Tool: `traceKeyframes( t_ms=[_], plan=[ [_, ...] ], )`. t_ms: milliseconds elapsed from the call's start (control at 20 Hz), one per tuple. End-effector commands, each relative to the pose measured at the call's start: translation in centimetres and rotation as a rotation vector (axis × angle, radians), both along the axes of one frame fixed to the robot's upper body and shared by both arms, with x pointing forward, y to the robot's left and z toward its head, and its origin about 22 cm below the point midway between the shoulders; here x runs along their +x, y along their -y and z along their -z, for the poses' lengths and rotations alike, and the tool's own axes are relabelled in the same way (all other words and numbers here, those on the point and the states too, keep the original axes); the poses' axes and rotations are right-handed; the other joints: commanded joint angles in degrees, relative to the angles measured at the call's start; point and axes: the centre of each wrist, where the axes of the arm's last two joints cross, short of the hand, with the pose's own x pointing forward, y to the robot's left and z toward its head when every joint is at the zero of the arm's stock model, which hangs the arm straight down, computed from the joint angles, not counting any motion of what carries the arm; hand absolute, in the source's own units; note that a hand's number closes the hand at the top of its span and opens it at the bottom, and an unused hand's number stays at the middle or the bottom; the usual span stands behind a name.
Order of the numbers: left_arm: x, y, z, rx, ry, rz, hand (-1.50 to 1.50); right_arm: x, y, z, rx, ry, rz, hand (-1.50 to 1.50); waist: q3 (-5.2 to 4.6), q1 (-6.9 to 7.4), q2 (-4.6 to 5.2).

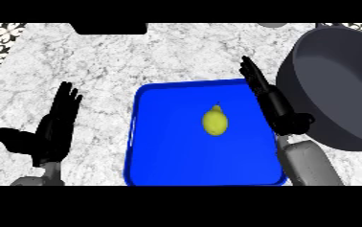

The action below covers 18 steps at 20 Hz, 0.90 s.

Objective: Pick the pear from the tray and place it in the pot

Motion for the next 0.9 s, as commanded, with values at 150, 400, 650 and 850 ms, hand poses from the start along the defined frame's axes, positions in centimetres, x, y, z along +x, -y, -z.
traceKeyframes(
  t_ms=[150, 400, 650, 850],
  plan=[
    [3.4, 0.4, -5.4, 0.091, 0.192, 0.045, 0.0, 3.7, 7.3, -3.2, 0.27, 0.021, -0.198, 1.5, 1.03, 1.77, 0.83],
    [5.0, 2.4, -7.3, 0.118, 0.262, 0.122, 0.0, 4.7, 15.3, -2.6, -0.074, -0.039, 0.072, -1.5, 0.94, 2.94, 1.64],
    [5.6, 3.0, -7.0, 0.113, 0.24, 0.109, 0.0, 3.8, 17.6, -0.3, -0.066, 0.13, -0.182, -1.5, 0.88, 2.53, 0.95],
    [6.0, 2.5, -9.2, 0.139, 0.249, 0.1, 0.0, 4.1, 17.0, 1.0, -0.19, 0.164, -0.272, -1.5, 0.8, 2.38, 0.45]
  ],
)
